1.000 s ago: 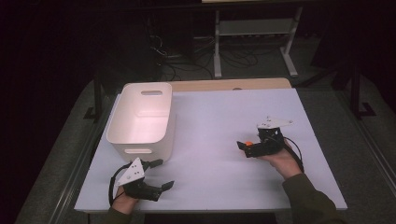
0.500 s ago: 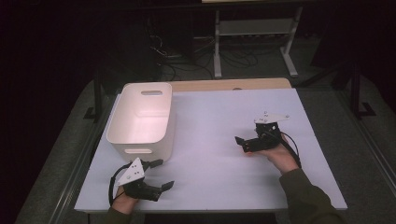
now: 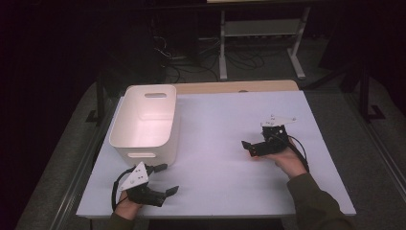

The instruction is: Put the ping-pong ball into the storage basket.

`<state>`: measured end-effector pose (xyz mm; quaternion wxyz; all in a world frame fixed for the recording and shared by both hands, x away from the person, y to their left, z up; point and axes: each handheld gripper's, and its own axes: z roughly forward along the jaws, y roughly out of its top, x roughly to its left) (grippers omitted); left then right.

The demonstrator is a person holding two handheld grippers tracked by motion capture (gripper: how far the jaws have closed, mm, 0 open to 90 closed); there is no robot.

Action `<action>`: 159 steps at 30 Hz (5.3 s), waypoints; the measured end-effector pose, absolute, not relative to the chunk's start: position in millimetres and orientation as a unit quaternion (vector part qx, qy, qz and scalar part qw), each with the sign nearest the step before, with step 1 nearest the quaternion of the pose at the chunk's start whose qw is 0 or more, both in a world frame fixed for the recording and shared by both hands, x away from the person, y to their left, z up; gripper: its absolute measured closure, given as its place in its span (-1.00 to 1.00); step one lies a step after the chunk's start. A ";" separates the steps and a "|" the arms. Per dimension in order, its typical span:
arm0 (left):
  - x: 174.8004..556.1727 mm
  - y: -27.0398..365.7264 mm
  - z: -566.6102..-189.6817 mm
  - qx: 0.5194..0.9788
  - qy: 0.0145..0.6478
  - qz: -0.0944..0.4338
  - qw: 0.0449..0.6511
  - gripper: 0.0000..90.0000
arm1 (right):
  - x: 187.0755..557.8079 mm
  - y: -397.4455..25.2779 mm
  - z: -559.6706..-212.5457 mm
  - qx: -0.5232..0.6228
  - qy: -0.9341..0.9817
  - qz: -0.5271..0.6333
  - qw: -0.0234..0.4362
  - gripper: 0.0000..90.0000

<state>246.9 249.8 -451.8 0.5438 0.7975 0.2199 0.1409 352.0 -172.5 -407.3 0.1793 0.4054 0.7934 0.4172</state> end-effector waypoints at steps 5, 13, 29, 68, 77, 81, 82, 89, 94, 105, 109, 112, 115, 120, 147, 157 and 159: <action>246.8 249.4 -451.7 0.800 0.216 0.142 0.541 -0.69 | 353.1 -172.8 -410.6 0.406 0.796 0.411 0.179 -1.00; 247.0 250.7 -451.7 0.797 0.219 0.138 0.546 -0.69 | 355.3 -172.8 -416.5 0.406 0.806 0.395 0.171 -1.00; 249.1 250.7 -451.8 0.799 0.221 0.129 0.545 -0.69 | 355.7 -170.0 -428.4 0.407 0.818 0.375 0.157 -1.00; 249.1 251.2 -451.8 0.798 0.221 0.129 0.546 -0.69 | 357.6 -167.1 -451.9 0.397 0.848 0.324 0.138 -1.00; 249.1 251.3 -451.7 0.798 0.221 0.129 0.546 -0.69 | 356.1 -168.5 -453.6 0.395 0.851 0.318 0.134 -0.95; 249.3 251.4 -451.7 0.798 0.221 0.129 0.545 -0.69 | 355.8 -170.2 -453.4 0.395 0.851 0.319 0.135 -0.90; 249.1 251.2 -451.7 0.798 0.221 0.129 0.545 -0.69 | 356.1 -170.7 -453.5 0.393 0.852 0.318 0.137 -0.88; 249.4 251.7 -451.8 0.797 0.223 0.127 0.547 -0.69 | 354.9 -174.2 -452.6 0.396 0.849 0.323 0.137 -0.72; 249.5 251.7 -451.7 0.798 0.221 0.127 0.546 -0.69 | 353.7 -174.6 -451.5 0.392 0.849 0.326 0.138 -0.65; 249.4 251.5 -451.7 0.798 0.221 0.128 0.546 -0.69 | 353.3 -177.0 -450.9 0.388 0.849 0.331 0.135 -0.40; 249.4 251.4 -451.7 0.798 0.221 0.128 0.546 -0.69 | 353.1 -177.5 -450.4 0.390 0.849 0.332 0.135 -0.35; 249.4 251.5 -451.7 0.798 0.221 0.128 0.546 -0.69 | 353.0 -178.0 -450.0 0.388 0.848 0.334 0.135 -0.31; 249.4 251.4 -451.7 0.798 0.221 0.128 0.546 -0.69 | 352.6 -178.3 -449.4 0.388 0.848 0.335 0.134 -0.25; 249.3 251.4 -451.7 0.798 0.221 0.128 0.545 -0.69 | 352.1 -178.6 -448.8 0.385 0.849 0.337 0.133 -0.14; 249.1 251.3 -451.8 0.798 0.221 0.129 0.546 -0.69 | 351.8 -179.7 -447.4 0.377 0.851 0.341 0.128 0.09; 249.0 251.3 -451.7 0.798 0.220 0.129 0.546 -0.69 | 351.4 -179.9 -446.4 0.378 0.850 0.345 0.126 0.10; 249.1 251.3 -451.7 0.798 0.220 0.129 0.546 -0.69 | 350.9 -179.5 -445.6 0.376 0.850 0.346 0.127 0.10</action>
